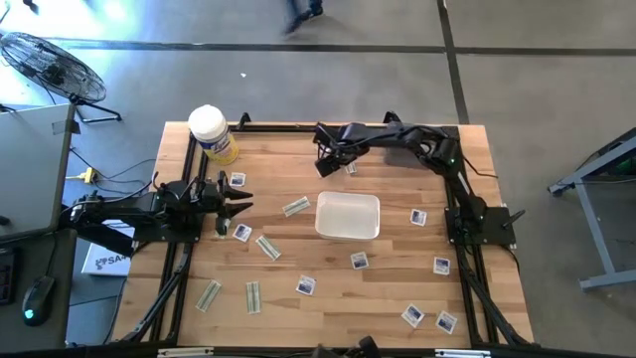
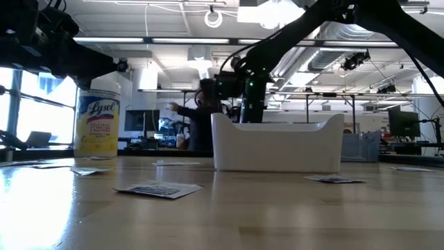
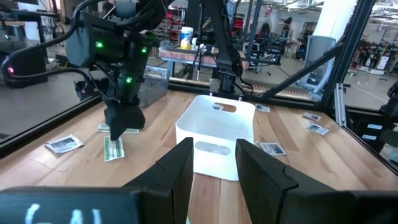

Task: Pick & Place First Aid Supplies
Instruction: Put the green bandage into the black bin

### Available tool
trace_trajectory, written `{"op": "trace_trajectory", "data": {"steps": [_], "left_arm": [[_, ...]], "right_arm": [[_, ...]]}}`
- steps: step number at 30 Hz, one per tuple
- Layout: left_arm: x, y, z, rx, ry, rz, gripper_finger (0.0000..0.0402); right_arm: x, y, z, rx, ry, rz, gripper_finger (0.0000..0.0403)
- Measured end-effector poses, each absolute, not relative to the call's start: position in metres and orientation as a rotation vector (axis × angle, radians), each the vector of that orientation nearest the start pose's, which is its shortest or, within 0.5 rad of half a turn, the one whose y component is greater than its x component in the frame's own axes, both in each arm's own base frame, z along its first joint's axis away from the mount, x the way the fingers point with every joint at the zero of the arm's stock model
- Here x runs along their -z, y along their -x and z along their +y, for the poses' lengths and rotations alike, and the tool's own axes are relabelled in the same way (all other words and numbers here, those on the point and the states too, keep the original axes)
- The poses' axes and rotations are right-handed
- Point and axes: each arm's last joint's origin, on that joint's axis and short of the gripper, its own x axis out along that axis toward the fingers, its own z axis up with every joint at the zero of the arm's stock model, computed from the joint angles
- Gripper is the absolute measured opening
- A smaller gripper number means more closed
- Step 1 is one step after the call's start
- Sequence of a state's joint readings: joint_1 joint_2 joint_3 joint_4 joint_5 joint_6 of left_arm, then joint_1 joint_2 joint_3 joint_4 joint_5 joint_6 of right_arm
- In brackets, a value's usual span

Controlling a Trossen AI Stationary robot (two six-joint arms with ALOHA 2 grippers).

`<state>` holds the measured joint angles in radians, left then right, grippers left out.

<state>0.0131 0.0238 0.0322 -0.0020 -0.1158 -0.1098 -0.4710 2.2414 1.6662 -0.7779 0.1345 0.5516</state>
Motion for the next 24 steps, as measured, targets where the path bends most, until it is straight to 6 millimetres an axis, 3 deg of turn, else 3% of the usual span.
{"op": "trace_trajectory", "data": {"steps": [7, 16, 21, 24], "left_arm": [[-0.172, -0.097, 0.005, -0.127, 0.11, -0.013, 0.0119], [-0.172, -0.097, 0.005, -0.127, 0.11, -0.014, 0.0119], [-0.172, -0.097, 0.005, -0.127, 0.11, -0.013, 0.0119], [-0.172, -0.097, 0.005, -0.127, 0.11, -0.013, 0.0119]], "right_arm": [[-0.129, -0.392, -0.205, 0.884, -0.691, 1.181, 0.0112], [-0.131, -0.395, -0.205, 0.88, -0.665, 1.153, 0.0012], [-0.144, -0.391, -0.202, 0.892, -0.65, 1.14, 0.0009], [-0.168, -0.387, -0.202, 0.893, -0.646, 1.092, 0.0003]]}}
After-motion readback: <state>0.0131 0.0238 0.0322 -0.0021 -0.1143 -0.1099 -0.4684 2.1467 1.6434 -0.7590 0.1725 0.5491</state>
